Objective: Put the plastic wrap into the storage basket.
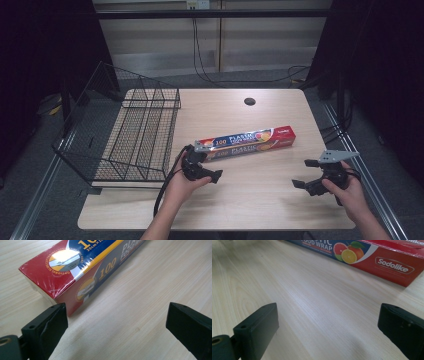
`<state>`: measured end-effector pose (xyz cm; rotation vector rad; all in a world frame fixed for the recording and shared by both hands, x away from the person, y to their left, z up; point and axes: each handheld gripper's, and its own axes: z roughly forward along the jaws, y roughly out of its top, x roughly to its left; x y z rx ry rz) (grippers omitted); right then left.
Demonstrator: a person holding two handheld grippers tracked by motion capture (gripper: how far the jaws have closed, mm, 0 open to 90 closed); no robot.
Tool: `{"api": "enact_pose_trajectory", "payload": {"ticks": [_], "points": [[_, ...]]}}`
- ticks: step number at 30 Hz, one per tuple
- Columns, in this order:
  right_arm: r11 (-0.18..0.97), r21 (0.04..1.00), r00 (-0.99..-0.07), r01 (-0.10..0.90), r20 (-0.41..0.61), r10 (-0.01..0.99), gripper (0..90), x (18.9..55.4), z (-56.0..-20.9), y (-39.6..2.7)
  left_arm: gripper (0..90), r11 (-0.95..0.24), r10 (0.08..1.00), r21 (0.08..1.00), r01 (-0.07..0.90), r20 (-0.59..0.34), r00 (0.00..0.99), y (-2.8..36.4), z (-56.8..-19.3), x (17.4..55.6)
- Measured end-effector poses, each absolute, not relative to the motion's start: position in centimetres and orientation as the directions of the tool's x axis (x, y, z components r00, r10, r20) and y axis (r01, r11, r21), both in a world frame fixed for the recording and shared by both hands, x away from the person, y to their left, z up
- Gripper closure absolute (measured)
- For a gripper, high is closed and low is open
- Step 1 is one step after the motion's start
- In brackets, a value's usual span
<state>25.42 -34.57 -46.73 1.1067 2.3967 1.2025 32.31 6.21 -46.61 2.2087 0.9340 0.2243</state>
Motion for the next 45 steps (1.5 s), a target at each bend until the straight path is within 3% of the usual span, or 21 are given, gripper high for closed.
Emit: {"api": "enact_pose_trajectory", "payload": {"ticks": [15, 18, 22, 45], "points": [[0.387, 0.761, -0.693, 0.520, 0.111, 0.713, 3.2, 25.5, -46.5, -34.6, 3.0, -0.504, 0.662, 0.667, 0.549, -0.110, 0.741, 6.2, -46.2, 32.4], [0.382, 0.763, -0.686, 0.521, 0.108, 0.720, 3.1, 25.6, -46.5, -34.6, 2.5, -0.490, 0.634, 0.666, 0.563, -0.171, 0.754, 5.8, -45.9, 32.7], [0.382, 0.764, -0.687, 0.520, 0.109, 0.718, 3.2, 25.6, -46.5, -34.7, 1.8, -0.514, 0.607, 0.664, 0.543, -0.166, 0.777, 5.2, -45.7, 32.8], [0.368, 0.776, -0.689, 0.512, 0.116, 0.715, 3.2, 25.6, -46.5, -34.8, 6.0, -0.550, 0.555, 0.648, 0.526, -0.187, 0.811, 1.6, -43.0, 37.3]]}}
